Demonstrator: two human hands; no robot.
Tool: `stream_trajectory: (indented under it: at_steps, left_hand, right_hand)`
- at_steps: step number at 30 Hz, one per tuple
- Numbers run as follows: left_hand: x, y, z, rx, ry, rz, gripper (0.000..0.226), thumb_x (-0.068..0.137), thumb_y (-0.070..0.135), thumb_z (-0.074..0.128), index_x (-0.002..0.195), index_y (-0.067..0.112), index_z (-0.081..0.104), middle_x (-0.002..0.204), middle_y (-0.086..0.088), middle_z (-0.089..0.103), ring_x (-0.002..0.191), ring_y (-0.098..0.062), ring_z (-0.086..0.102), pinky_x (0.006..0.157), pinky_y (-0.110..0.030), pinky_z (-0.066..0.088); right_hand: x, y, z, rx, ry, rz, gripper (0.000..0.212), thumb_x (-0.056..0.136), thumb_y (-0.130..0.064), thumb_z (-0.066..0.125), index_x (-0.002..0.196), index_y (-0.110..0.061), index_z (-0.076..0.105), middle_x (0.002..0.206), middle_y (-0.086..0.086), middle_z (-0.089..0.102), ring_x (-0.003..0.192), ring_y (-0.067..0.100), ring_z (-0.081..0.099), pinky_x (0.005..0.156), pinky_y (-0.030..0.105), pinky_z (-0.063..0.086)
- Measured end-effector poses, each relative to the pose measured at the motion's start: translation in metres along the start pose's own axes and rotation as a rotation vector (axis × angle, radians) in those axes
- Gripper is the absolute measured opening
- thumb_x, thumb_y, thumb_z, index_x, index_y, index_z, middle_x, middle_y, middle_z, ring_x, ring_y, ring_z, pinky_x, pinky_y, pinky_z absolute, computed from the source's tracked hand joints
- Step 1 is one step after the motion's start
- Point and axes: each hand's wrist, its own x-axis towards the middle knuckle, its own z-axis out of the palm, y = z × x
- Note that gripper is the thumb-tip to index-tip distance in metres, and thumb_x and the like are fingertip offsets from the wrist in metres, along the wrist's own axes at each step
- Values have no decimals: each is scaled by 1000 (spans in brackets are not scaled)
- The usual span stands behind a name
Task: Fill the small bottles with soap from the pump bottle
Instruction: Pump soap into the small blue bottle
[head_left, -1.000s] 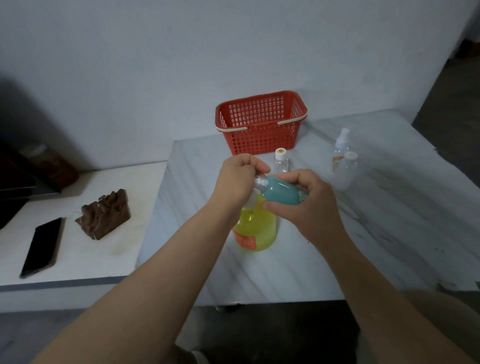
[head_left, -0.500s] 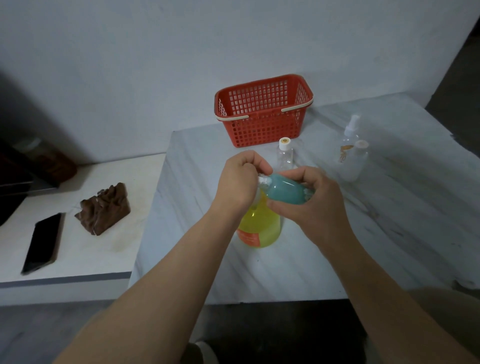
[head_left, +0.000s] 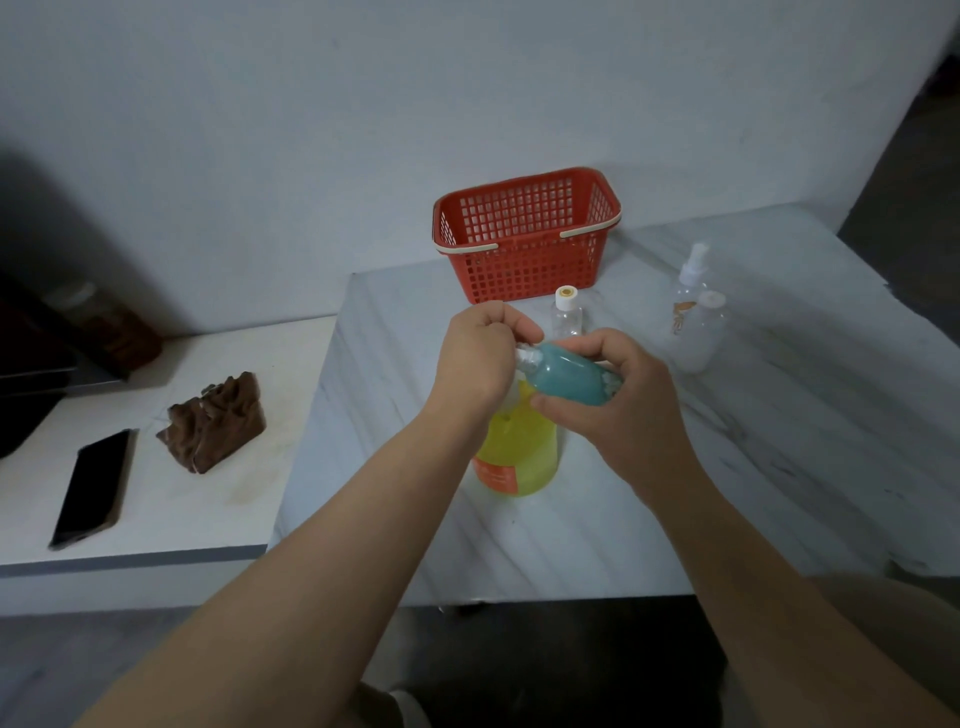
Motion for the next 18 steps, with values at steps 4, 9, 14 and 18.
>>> stream_trajectory:
  at_steps: [4, 9, 14, 18]
  left_hand:
    - [1, 5, -1, 15, -12, 5, 36, 75, -9, 33, 65, 13, 60, 67, -4, 56, 64, -17, 49, 55, -26, 39]
    - [2, 4, -2, 31, -31, -7, 36, 74, -8, 32, 63, 12, 60, 68, -7, 58, 65, -19, 51, 56, -27, 40]
    - [3, 1, 0, 28, -30, 26, 37, 73, -9, 32, 63, 12, 60, 69, -7, 59, 67, -19, 52, 59, -28, 41]
    - [6, -4, 3, 10, -20, 59, 36, 72, -10, 31, 62, 12, 59, 66, -5, 58, 65, -17, 51, 56, -26, 39]
  right_hand:
    - [1, 0, 0, -22, -3, -20, 46, 59, -14, 86, 81, -40, 55, 90, -11, 64, 81, 4, 61, 66, 15, 49]
    - [0, 0, 1, -23, -18, -33, 47, 60, -12, 86, 82, -38, 54, 89, -14, 63, 78, 3, 59, 60, 11, 47]
    - [1, 0, 2, -26, -25, -39, 47, 61, -14, 85, 85, -38, 53, 89, -14, 63, 78, 2, 59, 59, 9, 45]
    - [1, 4, 4, -22, -24, -19, 45, 60, -14, 85, 83, -38, 55, 87, -13, 64, 77, 4, 60, 60, 9, 43]
